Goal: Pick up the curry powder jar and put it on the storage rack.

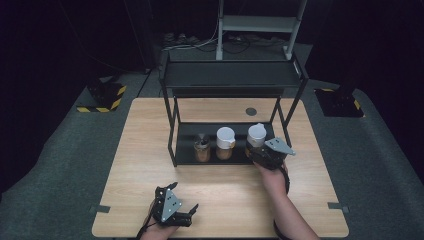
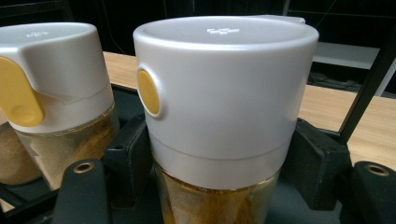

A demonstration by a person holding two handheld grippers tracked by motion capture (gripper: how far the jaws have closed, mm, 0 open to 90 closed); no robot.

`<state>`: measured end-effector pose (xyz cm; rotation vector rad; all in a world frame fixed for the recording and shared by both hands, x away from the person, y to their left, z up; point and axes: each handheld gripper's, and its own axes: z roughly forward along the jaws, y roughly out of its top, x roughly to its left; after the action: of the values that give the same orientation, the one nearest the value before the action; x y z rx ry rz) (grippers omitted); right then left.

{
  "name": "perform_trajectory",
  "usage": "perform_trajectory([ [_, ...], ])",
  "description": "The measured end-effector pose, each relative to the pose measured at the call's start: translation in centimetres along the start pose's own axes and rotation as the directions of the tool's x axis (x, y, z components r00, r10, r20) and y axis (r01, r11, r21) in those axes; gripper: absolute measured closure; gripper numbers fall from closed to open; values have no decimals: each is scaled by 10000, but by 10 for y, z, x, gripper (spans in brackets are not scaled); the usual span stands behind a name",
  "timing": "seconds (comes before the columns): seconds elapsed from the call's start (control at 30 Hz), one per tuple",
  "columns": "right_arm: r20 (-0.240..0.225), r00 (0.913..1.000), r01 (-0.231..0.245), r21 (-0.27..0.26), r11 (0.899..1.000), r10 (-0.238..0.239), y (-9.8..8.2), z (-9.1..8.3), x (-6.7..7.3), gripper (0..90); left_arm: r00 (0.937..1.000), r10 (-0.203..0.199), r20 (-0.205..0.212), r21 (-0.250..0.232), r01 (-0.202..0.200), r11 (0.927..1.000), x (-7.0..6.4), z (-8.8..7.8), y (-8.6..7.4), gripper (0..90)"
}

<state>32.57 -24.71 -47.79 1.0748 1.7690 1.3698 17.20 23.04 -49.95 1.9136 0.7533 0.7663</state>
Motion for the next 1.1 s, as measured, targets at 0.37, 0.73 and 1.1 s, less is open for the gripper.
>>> perform_trajectory([
  [0.37,21,9999,-101,28,9999,100,-6,5,1,301,10000,18,2,-27,-18,10000,0,0,0,8],
  [0.73,100,9999,-112,-66,9999,113,-10,4,4,299,10000,81,7,-49,-80,10000,-1,0,-1,8],
  [1.1,180,9998,-37,-41,10000,38,-10,4,6,297,10000,97,-2,-63,-97,9999,-1,-1,-1,8],
])
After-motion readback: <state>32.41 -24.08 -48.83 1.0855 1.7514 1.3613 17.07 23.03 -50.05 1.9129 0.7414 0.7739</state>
